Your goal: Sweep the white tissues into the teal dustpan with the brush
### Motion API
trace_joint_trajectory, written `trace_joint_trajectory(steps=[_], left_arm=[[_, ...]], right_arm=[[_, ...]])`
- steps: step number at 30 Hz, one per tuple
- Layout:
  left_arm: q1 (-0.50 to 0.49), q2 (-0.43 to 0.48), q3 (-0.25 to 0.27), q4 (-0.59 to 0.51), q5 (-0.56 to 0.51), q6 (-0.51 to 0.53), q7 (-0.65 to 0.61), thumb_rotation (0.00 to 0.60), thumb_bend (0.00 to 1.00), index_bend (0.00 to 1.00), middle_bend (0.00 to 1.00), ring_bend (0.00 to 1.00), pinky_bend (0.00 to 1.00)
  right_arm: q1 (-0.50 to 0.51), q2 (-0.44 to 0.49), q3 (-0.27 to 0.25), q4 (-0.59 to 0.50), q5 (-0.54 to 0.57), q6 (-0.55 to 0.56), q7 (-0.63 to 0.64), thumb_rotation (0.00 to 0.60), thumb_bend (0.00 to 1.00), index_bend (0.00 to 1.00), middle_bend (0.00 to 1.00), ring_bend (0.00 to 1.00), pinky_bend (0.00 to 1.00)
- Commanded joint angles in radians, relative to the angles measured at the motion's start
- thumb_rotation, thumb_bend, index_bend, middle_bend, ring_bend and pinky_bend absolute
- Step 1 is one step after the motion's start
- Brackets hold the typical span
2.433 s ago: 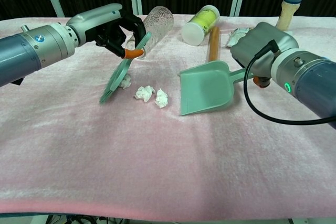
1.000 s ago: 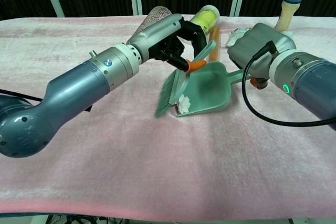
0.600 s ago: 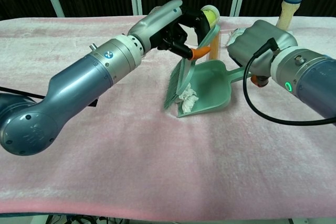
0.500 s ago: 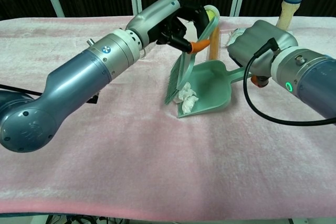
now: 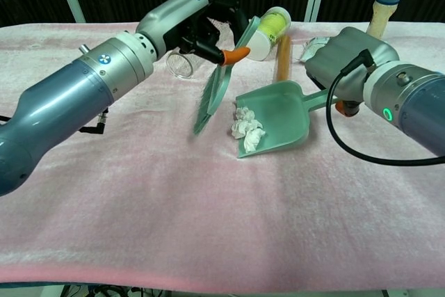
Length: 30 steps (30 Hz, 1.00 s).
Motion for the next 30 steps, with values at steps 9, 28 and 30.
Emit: trace_joint_trajectory(steps=[9, 28, 30], left_arm=[[0.006, -0.064, 0.020, 0.055, 0.012, 0.016, 0.006, 0.600, 0.50, 0.74, 0.81, 0.86, 0.95], [-0.055, -0.299, -0.018, 0.289, 0.031, 0.070, -0.050, 0.600, 0.50, 0.74, 0.81, 0.86, 0.95], [-0.064, -0.309, -0.026, 0.303, 0.035, 0.077, -0.058, 0.600, 0.50, 0.74, 0.81, 0.86, 0.95]], right_arm=[[0.002, 0.003, -0.005, -0.011, 0.008, -0.011, 0.005, 0.600, 0.58, 0.82, 0.74, 0.77, 0.66], [0.009, 0.012, -0.008, -0.034, 0.021, -0.015, 0.009, 0.600, 0.58, 0.82, 0.74, 0.77, 0.66], [0.009, 0.013, -0.008, -0.034, 0.021, -0.015, 0.010, 0.600, 0.58, 0.82, 0.74, 0.77, 0.67]])
